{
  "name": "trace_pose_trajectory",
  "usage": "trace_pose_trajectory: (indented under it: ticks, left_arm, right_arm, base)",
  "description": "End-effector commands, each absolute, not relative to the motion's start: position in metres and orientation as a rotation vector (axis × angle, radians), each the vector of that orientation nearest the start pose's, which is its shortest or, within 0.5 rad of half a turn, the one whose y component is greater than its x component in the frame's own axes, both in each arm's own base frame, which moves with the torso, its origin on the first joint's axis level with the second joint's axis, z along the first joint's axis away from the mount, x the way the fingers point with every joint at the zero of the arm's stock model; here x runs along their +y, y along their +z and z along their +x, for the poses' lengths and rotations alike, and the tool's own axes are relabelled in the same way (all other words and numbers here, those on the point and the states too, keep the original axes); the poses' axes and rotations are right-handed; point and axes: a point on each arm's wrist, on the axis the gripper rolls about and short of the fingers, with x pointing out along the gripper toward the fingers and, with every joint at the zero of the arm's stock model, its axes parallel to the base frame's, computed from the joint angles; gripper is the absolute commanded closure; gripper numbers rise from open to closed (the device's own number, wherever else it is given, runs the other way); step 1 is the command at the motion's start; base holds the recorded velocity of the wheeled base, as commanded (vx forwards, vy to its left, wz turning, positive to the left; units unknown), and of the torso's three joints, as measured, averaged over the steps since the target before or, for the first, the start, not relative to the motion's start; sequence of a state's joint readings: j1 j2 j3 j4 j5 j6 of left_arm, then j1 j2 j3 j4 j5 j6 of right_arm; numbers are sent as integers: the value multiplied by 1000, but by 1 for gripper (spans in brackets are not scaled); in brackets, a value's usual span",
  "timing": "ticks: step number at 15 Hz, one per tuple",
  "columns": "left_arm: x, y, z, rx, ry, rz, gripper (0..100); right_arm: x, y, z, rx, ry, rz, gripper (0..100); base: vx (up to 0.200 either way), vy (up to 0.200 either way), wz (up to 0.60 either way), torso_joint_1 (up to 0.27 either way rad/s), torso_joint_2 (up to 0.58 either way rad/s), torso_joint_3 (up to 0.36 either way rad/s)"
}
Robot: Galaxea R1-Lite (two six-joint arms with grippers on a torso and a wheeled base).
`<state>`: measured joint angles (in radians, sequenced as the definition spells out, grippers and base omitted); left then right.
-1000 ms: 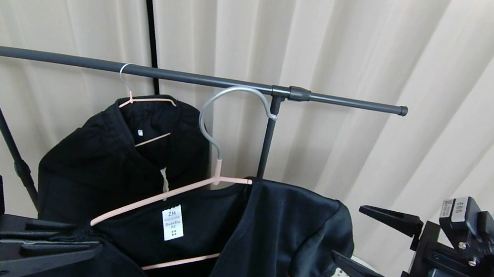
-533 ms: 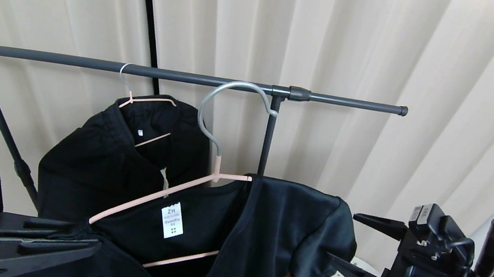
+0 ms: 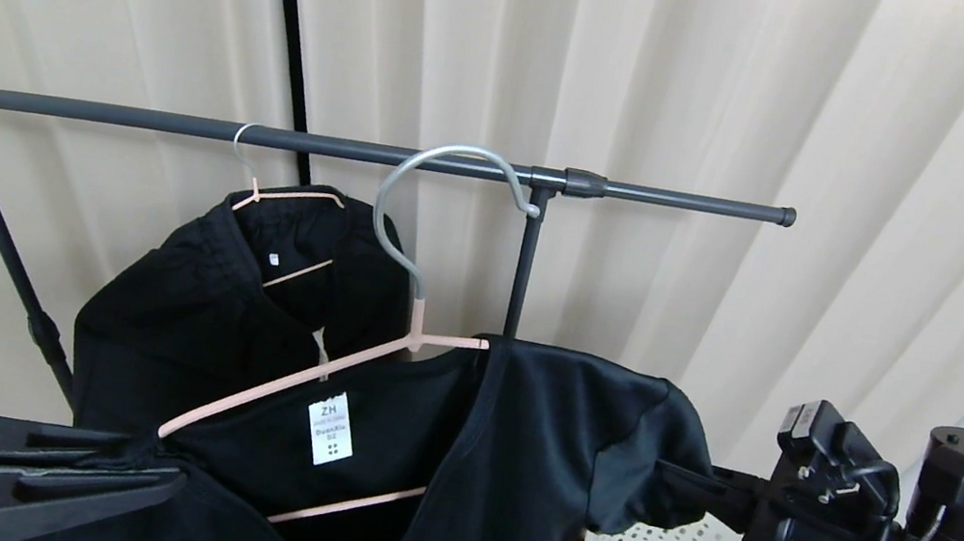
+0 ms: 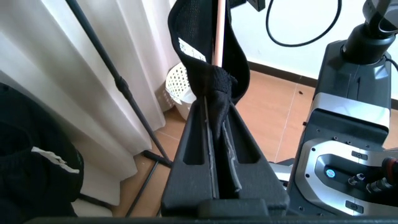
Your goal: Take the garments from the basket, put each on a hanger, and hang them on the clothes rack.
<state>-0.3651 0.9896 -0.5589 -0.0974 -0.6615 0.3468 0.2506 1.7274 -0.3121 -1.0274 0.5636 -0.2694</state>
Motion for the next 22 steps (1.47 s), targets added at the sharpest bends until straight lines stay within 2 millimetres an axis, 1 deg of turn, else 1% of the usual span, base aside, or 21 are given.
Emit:
trace_pose_trajectory:
  ticks: [1, 5, 8, 12, 16, 17, 19, 20, 21, 22]
  left_arm:
    - [-55, 214, 105, 164, -1064, 261, 100]
    - [-53, 211, 100, 165, -1063, 258, 100]
    - [-50, 210, 96, 159, -1051, 256, 100]
    - [-46, 211, 94, 160, -1017, 235, 100]
    - [-46, 211, 95, 175, -1011, 213, 100]
    - [-45, 210, 95, 185, -996, 204, 100]
    - [-43, 209, 96, 193, -980, 197, 100]
    - [-40, 209, 98, 198, -946, 191, 100]
    - [-39, 208, 99, 204, -931, 189, 100]
    - [-36, 207, 105, 224, -899, 181, 100]
  right_arm:
    - [66, 99, 234, 277, 824, -185, 100]
    - [43, 98, 250, 283, 728, -168, 100]
    - [33, 94, 261, 295, 684, -155, 100]
    - [28, 89, 270, 312, 659, -141, 100]
    - [29, 90, 265, 313, 662, -145, 100]
    - [29, 91, 262, 310, 663, -146, 0]
    - [29, 94, 258, 299, 664, -151, 0]
    - [29, 97, 249, 281, 677, -188, 0]
    - [29, 100, 246, 265, 683, -216, 0]
    - [29, 104, 237, 228, 716, -261, 0]
  base:
    - [0, 0, 0, 0, 0, 0]
    - [0, 0, 0, 0, 0, 0]
    - [0, 0, 0, 0, 0, 0]
    - [0, 0, 0, 0, 0, 0]
    - [0, 0, 0, 0, 0, 0]
    - [0, 0, 0, 0, 0, 0]
    - [0, 0, 0, 0, 0, 0]
    - [0, 0, 0, 0, 0, 0]
    - [0, 0, 0, 0, 0, 0]
    - [0, 0, 0, 0, 0, 0]
